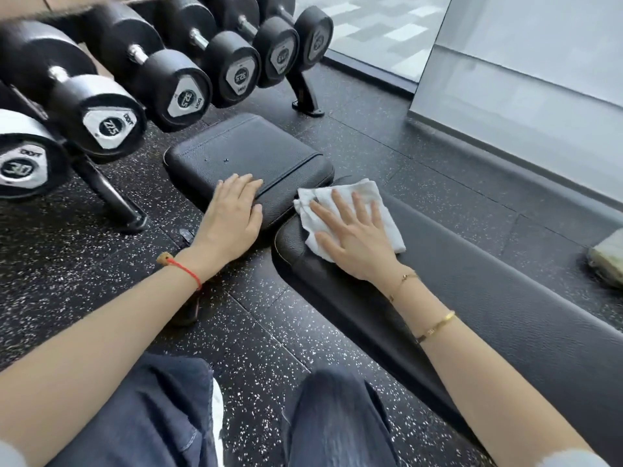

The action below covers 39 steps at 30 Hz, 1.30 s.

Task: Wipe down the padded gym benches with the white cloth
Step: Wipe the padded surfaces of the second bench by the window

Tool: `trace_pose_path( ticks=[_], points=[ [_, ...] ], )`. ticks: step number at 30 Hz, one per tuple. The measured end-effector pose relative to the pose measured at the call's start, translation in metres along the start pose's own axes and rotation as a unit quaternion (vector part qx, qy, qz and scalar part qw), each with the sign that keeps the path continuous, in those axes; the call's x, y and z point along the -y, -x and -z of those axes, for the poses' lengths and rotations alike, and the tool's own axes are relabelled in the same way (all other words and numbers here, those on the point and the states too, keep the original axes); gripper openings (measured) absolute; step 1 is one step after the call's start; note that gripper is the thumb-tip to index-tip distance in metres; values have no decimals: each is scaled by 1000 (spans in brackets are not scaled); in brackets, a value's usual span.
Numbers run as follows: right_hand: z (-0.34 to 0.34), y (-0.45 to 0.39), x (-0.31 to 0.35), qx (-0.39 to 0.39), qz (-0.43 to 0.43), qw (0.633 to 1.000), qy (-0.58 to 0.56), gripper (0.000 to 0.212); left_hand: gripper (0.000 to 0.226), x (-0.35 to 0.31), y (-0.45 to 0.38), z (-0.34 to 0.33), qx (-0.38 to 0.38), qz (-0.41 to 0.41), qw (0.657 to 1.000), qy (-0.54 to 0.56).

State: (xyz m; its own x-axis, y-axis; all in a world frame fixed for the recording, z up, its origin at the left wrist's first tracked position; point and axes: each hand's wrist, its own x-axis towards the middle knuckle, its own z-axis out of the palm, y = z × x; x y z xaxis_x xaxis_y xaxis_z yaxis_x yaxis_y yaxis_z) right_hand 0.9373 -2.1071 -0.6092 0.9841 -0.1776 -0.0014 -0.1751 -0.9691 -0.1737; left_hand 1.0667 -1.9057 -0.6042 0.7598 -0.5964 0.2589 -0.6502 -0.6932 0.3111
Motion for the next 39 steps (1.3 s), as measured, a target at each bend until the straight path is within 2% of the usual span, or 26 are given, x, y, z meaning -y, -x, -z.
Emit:
trace_pose_path(
  ticks=[5, 8, 11, 13, 16, 19, 23, 27, 30, 35, 39],
  points=[
    [-4, -87, 44, 17, 23, 1000, -4, 57, 51, 32, -1, 11, 6, 65, 997, -32],
    [-13, -93, 71, 16, 83, 996, -9, 58, 52, 49, 2, 12, 21, 84, 995, -45],
    [-20, -80, 68, 12, 148, 989, -9, 57, 52, 63, 1, 14, 25, 99, 994, -35],
    [-17, -92, 58, 18, 131, 991, -17, 54, 52, 70, -1, 16, 31, 102, 994, -36],
    [-5, -134, 52, 20, 42, 999, -26, 52, 51, 75, -1, 17, 47, 103, 993, -30],
    [1, -179, 72, 23, 19, 999, -21, 53, 50, 79, -5, 21, 43, 96, 994, -31],
    [-7, -199, 111, 46, 66, 997, 2, 57, 51, 87, -12, 29, 21, 94, 995, -38],
    [-14, -170, 106, 25, 121, 992, 5, 56, 51, 100, -14, 32, 16, 106, 994, -34],
    [-11, -168, 86, 33, 103, 994, -1, 54, 50, 111, -14, 31, 24, 120, 992, -30],
    [1, -238, 99, 57, 15, 998, -3, 54, 53, 118, -12, 26, 50, 119, 991, -23],
    [-12, -264, 151, 62, 95, 993, 11, 56, 54, 126, -11, 26, 60, 108, 992, -21]
  ],
)
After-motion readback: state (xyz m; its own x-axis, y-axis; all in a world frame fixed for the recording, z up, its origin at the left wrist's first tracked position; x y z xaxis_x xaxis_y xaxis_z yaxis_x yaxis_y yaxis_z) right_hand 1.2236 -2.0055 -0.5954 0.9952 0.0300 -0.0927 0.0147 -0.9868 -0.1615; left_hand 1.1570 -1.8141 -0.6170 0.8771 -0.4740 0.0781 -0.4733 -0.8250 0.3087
